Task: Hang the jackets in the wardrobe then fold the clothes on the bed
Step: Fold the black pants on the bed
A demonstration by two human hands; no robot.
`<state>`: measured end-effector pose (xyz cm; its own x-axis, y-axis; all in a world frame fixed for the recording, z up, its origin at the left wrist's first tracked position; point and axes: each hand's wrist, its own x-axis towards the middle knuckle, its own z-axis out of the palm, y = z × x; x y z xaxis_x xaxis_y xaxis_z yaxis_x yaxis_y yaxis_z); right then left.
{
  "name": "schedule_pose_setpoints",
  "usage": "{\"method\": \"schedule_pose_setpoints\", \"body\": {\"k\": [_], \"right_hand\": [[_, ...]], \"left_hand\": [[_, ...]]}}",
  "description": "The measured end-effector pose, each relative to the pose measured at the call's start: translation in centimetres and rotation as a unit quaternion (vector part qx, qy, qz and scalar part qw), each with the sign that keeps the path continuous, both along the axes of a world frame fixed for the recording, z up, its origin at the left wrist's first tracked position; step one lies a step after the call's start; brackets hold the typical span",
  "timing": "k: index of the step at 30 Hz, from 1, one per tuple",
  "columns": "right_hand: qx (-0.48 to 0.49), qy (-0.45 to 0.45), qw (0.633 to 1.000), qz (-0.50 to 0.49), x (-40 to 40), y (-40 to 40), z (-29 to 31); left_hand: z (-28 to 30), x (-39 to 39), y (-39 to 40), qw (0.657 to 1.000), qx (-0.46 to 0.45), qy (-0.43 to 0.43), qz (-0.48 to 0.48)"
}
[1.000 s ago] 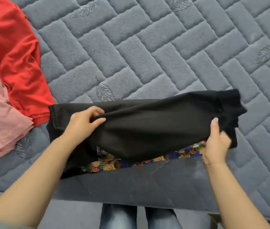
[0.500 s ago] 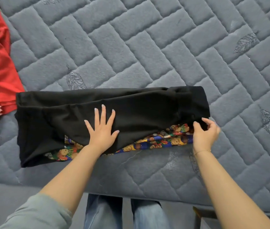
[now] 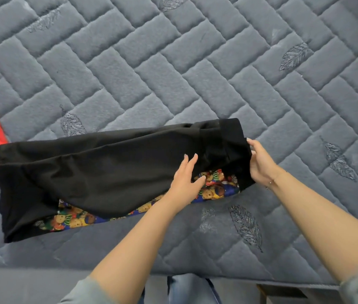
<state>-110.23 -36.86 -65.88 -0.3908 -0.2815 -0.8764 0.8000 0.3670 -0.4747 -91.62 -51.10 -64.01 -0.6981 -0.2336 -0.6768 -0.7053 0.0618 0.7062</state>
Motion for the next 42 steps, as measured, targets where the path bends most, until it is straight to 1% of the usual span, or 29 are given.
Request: {"method": "schedule_pose_setpoints", "body": {"k": [2,3,5,6,8,10,11,12,14,15,16,17,20,21,23,24,26,27,29,30,31,32,33,34,35,36,37,40,42], "right_hand": [[-0.009,-0.045,0.999,-0.021,-0.3,-0.2,0.7],[-0.025,-0.068,0.997,-0.016,-0.3,-0.4,1.0],[-0.043,-0.085,0.995,0.012,0.2,-1.0,1.8],[-0.057,-0.093,0.994,0.021,0.7,-1.6,2.4],[-0.102,-0.116,0.987,0.045,1.9,-2.9,3.6],[-0.155,-0.129,0.977,0.070,3.8,-4.2,5.1],[-0.170,-0.121,0.975,0.080,4.9,-4.7,5.6],[-0.173,-0.089,0.975,0.107,6.0,-5.7,6.2],[-0.113,0.047,0.972,0.201,8.5,-8.9,6.7],[-0.074,0.103,0.958,0.257,9.8,-11.0,6.9],[-0.061,0.137,0.940,0.305,11.3,-12.6,7.0],[-0.064,0.156,0.928,0.331,13.0,-14.2,6.9],[-0.064,0.245,0.900,0.353,19.5,-19.4,7.3],[-0.090,0.269,0.878,0.386,21.6,-20.2,7.5],[-0.147,0.296,0.837,0.436,25.5,-22.6,7.9],[-0.159,0.307,0.824,0.448,27.1,-24.2,7.9],[-0.152,0.332,0.801,0.475,30.2,-27.7,7.5],[-0.146,0.347,0.779,0.501,31.6,-29.0,7.0],[-0.129,0.356,0.719,0.583,33.8,-30.7,5.5],[-0.109,0.348,0.689,0.627,34.7,-31.2,4.6],[-0.092,0.345,0.665,0.656,35.4,-31.5,3.8],[-0.087,0.365,0.655,0.656,35.9,-31.7,3.2],[-0.093,0.404,0.660,0.626,36.3,-31.7,2.7],[-0.093,0.451,0.667,0.586,36.4,-31.6,2.5],[-0.073,0.500,0.661,0.554,36.4,-31.4,2.2],[-0.035,0.539,0.644,0.542,36.2,-31.1,1.9],[0.006,0.556,0.620,0.554,36.0,-30.7,1.7],[0.082,0.526,0.554,0.641,35.7,-30.6,0.4],[0.112,0.504,0.525,0.676,35.9,-31.2,-0.7]], "left_hand": [[0.9,-0.8,0.5,0.996,0.058,0.011,0.060],[1.4,-1.2,0.5,0.989,0.099,0.011,0.106],[2.4,-1.7,0.4,0.961,0.185,0.016,0.205],[2.8,-1.6,0.3,0.947,0.218,0.024,0.236],[3.6,-1.0,-0.4,0.926,0.264,0.046,0.267],[4.4,0.7,-2.0,0.893,0.314,0.071,0.313],[4.8,1.8,-3.1,0.873,0.341,0.083,0.339],[5.2,3.2,-4.5,0.853,0.363,0.092,0.365],[5.9,6.3,-7.4,0.821,0.393,0.104,0.400],[6.2,7.9,-8.8,0.810,0.405,0.110,0.411],[6.5,9.6,-10.2,0.800,0.414,0.116,0.419],[6.6,11.2,-11.5,0.792,0.420,0.123,0.426],[6.9,16.5,-15.5,0.782,0.418,0.132,0.444],[6.8,18.5,-16.9,0.775,0.421,0.135,0.452],[6.4,22.4,-19.9,0.759,0.430,0.147,0.466],[6.1,24.3,-21.4,0.752,0.429,0.153,0.477],[4.8,27.9,-24.2,0.729,0.429,0.166,0.508],[3.9,29.4,-25.5,0.716,0.428,0.167,0.525],[2.4,31.7,-27.4,0.703,0.421,0.154,0.553],[1.7,32.4,-28.0,0.711,0.407,0.137,0.557],[1.0,33.0,-28.4,0.733,0.375,0.113,0.556],[0.2,33.3,-28.6,0.763,0.328,0.088,0.551],[-0.6,33.7,-28.7,0.791,0.273,0.066,0.544],[-1.2,33.9,-28.8,0.811,0.219,0.052,0.540],[-1.7,34.0,-28.8,0.824,0.181,0.044,0.535],[-2.0,34.1,-28.8,0.836,0.153,0.042,0.525],[-2.2,34.2,-28.8,0.849,0.125,0.044,0.512],[-2.6,34.6,-29.0,0.874,0.040,0.046,0.481],[-2.8,35.1,-29.2,0.893,-0.022,0.033,0.449]]}}
